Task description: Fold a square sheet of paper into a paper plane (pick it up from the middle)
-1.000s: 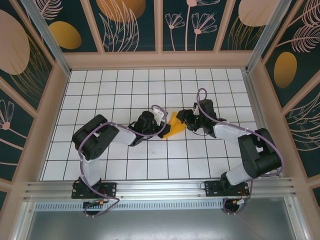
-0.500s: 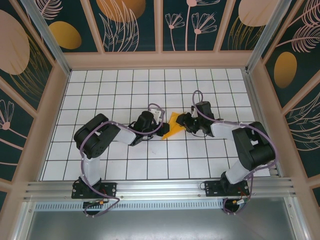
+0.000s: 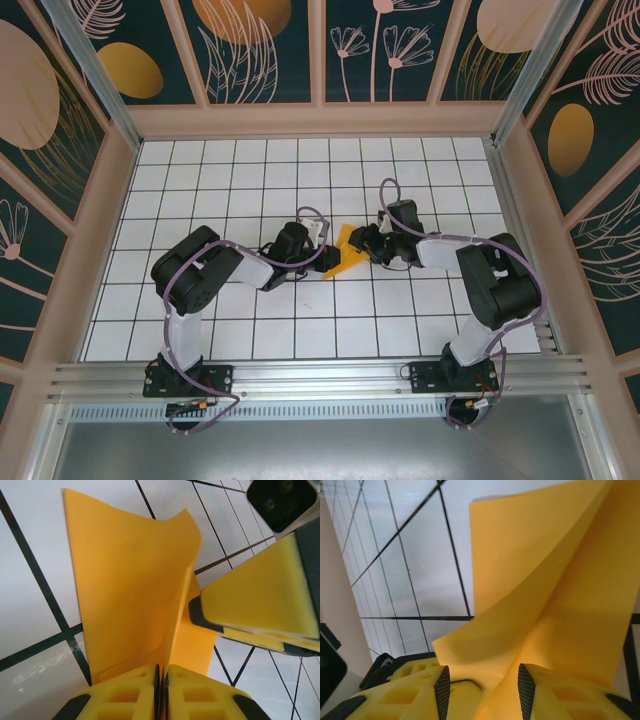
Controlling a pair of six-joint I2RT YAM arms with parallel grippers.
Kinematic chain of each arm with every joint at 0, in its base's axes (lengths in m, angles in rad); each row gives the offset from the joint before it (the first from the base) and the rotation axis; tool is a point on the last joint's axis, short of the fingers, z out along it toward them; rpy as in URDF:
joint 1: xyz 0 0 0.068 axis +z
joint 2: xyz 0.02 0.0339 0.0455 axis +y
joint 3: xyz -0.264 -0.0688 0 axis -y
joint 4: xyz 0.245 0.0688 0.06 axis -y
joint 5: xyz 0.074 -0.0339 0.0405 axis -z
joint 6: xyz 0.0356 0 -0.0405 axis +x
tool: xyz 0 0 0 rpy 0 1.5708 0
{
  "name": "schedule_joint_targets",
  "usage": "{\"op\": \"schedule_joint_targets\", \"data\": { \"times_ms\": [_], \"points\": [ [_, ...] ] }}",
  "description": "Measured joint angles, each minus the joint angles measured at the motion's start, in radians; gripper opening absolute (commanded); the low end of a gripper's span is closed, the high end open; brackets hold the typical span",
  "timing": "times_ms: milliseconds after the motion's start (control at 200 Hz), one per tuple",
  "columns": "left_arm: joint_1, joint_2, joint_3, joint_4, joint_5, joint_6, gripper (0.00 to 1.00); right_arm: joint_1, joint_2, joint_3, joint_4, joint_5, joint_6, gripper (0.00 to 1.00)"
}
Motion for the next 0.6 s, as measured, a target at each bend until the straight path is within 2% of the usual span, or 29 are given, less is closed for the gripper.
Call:
{"op": "schedule_joint_targets", "data": {
  "times_ms": [265, 600],
  "points": [
    [0.000, 0.001, 0.003, -0.001, 0.022, -0.002, 0.17, 0.000, 0.015, 0.000, 0.000, 0.000, 0.000, 0.48],
    [0.013, 0.001, 0.006, -0.006, 0.048, -0.002, 0.28, 0.000, 0.040, 0.008, -0.013, 0.002, 0.000, 0.51]
  ]
}}
